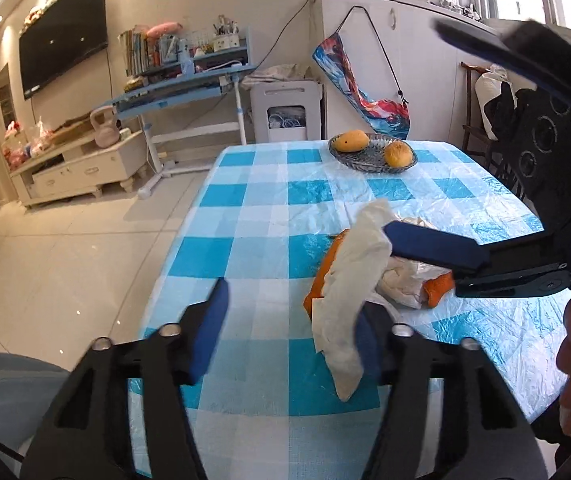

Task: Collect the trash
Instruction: 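Lift the tissue with the right gripper while the left gripper grasps another white tissue, then carry both tissues with both grippers over the yellow basin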

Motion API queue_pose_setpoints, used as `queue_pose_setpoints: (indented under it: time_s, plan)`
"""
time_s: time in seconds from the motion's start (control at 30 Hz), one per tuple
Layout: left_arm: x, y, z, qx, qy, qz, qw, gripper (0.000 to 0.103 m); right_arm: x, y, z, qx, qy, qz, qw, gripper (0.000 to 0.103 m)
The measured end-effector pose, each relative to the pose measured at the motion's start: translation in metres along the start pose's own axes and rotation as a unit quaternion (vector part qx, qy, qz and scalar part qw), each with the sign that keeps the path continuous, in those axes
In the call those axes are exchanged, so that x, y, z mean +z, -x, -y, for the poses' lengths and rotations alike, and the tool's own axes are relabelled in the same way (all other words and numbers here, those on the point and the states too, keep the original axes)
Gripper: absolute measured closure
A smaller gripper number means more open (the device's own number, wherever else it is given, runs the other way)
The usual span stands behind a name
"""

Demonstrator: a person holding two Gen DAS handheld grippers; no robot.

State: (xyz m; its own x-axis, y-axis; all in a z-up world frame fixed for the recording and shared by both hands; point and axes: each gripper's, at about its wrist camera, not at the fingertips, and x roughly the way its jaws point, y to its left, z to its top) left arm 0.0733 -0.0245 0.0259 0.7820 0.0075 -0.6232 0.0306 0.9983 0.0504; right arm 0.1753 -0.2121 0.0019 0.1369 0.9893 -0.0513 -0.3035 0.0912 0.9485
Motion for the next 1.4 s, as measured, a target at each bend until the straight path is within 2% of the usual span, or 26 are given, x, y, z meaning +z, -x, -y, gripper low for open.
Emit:
queue_pose_setpoints:
  time_s: [0.07,0.2,0.27,0.37,0.43,0.5,0.53,0.6,0.63,0.67,0.7,0.83,0.9,0.93,0.97,1.0,1.03,1.07,1.1,1.17,1.23,1.4]
  plan:
    - [-0.003,-0.005,-0.018,-0.017,0.047,-0.018,0.9986,0.09,0.0,0.007,0.002,-0.04,0.005,0.002,0.999,0.018]
    - [-0.013,0.0,-0.056,-0.043,0.138,-0.032,0.989,0.099,-0.01,0.001,0.004,-0.134,0.033,-0.024,0.99,0.019]
    - [-0.021,0.006,-0.073,-0.062,0.183,-0.04,0.9803,0.1,-0.018,-0.008,0.002,-0.188,0.062,-0.044,0.979,0.027]
    - [-0.035,0.008,-0.092,-0.077,0.233,-0.059,0.9676,0.1,-0.031,-0.025,-0.002,-0.261,0.123,-0.074,0.955,0.037]
    - [-0.044,0.002,-0.099,-0.077,0.249,-0.083,0.962,0.1,-0.042,-0.037,-0.005,-0.314,0.17,-0.094,0.929,0.044]
    - [-0.05,-0.003,-0.101,-0.066,0.251,-0.094,0.9613,0.099,-0.053,-0.047,-0.001,-0.36,0.207,-0.111,0.903,0.051]
    - [-0.051,-0.005,-0.101,-0.061,0.249,-0.094,0.9621,0.096,-0.055,-0.049,-0.002,-0.369,0.226,-0.106,0.895,0.055]
    - [-0.049,-0.008,-0.1,-0.062,0.25,-0.094,0.9617,0.077,-0.058,-0.05,-0.001,-0.387,0.244,-0.111,0.882,0.067]
    - [-0.047,-0.008,-0.098,-0.059,0.249,-0.093,0.9622,0.052,-0.059,-0.049,-0.001,-0.39,0.245,-0.114,0.88,0.075]
    - [-0.042,-0.01,-0.095,-0.049,0.245,-0.091,0.964,0.032,-0.059,-0.047,0.0,-0.391,0.243,-0.115,0.88,0.076]
    - [-0.037,-0.012,-0.092,-0.037,0.239,-0.087,0.9664,0.024,-0.06,-0.047,0.0,-0.391,0.241,-0.117,0.88,0.077]
    - [-0.017,-0.028,-0.079,-0.009,0.226,-0.088,0.9702,0.018,-0.06,-0.036,-0.005,-0.389,0.243,-0.117,0.881,0.078]
    - [-0.009,-0.043,-0.074,0.014,0.222,-0.102,0.9696,0.018,-0.06,-0.032,-0.004,-0.38,0.235,-0.119,0.887,0.078]
    - [-0.006,-0.052,-0.071,0.027,0.22,-0.111,0.9687,0.018,-0.059,-0.029,-0.001,-0.372,0.226,-0.121,0.892,0.073]
    - [-0.004,-0.057,-0.07,0.035,0.218,-0.117,0.9683,0.018,-0.06,-0.027,0.001,-0.369,0.218,-0.116,0.896,0.062]
    - [-0.003,-0.061,-0.068,0.045,0.213,-0.116,0.9692,0.022,-0.059,-0.024,0.003,-0.361,0.212,-0.106,0.902,0.058]
    - [-0.002,-0.063,-0.065,0.044,0.206,-0.11,0.9714,0.032,-0.056,-0.022,0.004,-0.355,0.204,-0.099,0.907,0.057]
    - [-0.001,-0.064,-0.062,0.047,0.198,-0.11,0.9729,0.051,-0.055,-0.021,0.005,-0.355,0.201,-0.094,0.908,0.057]
    - [-0.002,-0.065,-0.061,0.036,0.195,-0.11,0.9739,0.074,-0.055,-0.021,0.005,-0.358,0.203,-0.091,0.907,0.059]
    - [-0.004,-0.066,-0.062,0.012,0.2,-0.113,0.9731,0.092,-0.055,-0.026,0.004,-0.364,0.212,-0.096,0.902,0.078]
    - [-0.008,-0.064,-0.067,0.002,0.204,-0.111,0.9725,0.098,-0.057,-0.028,0.002,-0.372,0.225,-0.102,0.894,0.082]
    - [-0.022,-0.044,-0.08,-0.043,0.228,-0.086,0.9689,0.101,-0.061,-0.022,-0.001,-0.365,0.231,-0.105,0.896,0.084]
